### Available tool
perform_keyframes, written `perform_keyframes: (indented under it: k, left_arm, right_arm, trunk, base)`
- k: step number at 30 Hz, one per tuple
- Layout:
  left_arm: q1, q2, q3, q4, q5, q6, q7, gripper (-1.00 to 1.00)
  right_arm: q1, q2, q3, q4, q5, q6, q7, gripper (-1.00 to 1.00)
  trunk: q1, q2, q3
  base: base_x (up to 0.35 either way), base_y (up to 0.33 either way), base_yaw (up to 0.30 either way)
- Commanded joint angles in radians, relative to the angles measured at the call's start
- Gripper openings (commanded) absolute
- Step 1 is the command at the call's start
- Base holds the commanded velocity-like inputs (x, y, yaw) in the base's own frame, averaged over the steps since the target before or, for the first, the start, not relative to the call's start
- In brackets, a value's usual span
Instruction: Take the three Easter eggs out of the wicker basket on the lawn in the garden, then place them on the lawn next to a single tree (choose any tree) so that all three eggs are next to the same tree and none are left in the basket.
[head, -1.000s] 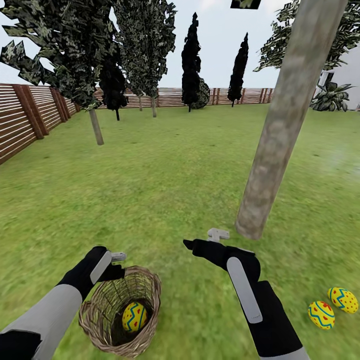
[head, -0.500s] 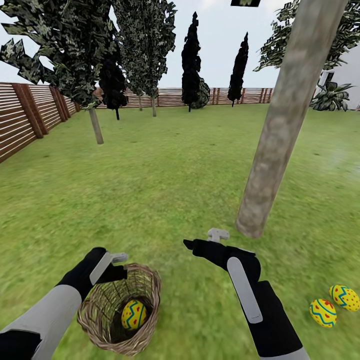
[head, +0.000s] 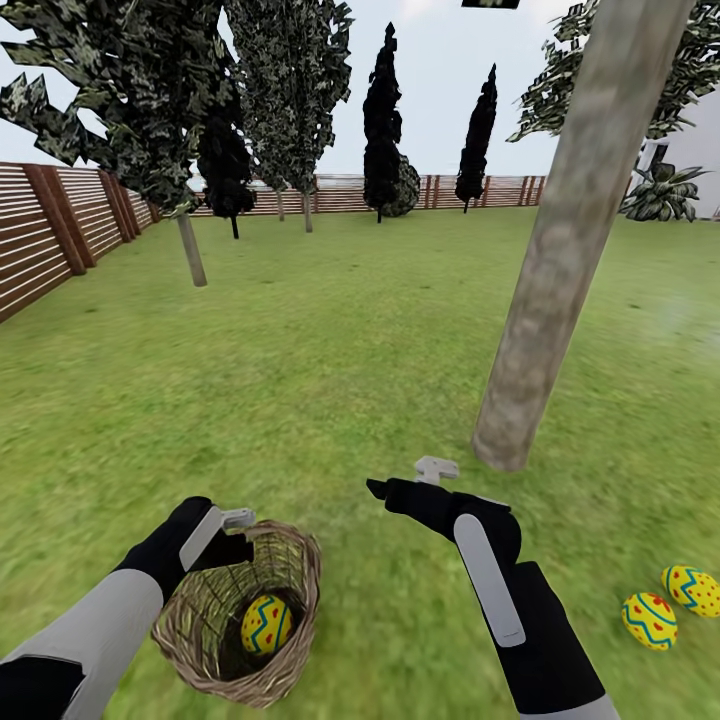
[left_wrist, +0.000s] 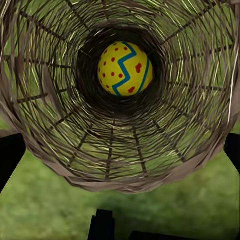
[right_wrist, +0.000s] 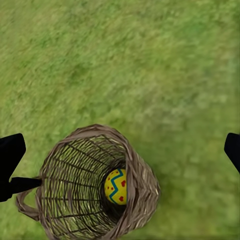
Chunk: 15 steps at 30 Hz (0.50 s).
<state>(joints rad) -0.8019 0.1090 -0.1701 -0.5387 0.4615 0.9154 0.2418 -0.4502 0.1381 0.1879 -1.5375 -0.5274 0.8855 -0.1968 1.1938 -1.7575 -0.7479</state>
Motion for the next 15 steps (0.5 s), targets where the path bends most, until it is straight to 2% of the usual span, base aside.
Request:
perform_keyframes:
  k: [1, 15]
  left_arm:
    - [-0.001, 0.001, -0.008, -0.001, 0.01, 0.002, 0.008, 1.0]
    - [0.0, 0.001, -0.008, -0.001, 0.002, 0.0, 0.008, 1.0]
  right_arm:
    - [-0.001, 0.0, 0.001, -0.001, -0.011, 0.003, -0.01, 1.0]
    - [-0.001, 0.0, 0.001, 0.0, -0.009, 0.003, -0.01, 1.0]
  trunk:
    - [0.004, -0.008, -0.004]
    - [0.058, -0.106, -0.048]
  base:
    - [0.0, 0.0, 0.0]
    - [0.0, 0.0, 0.0]
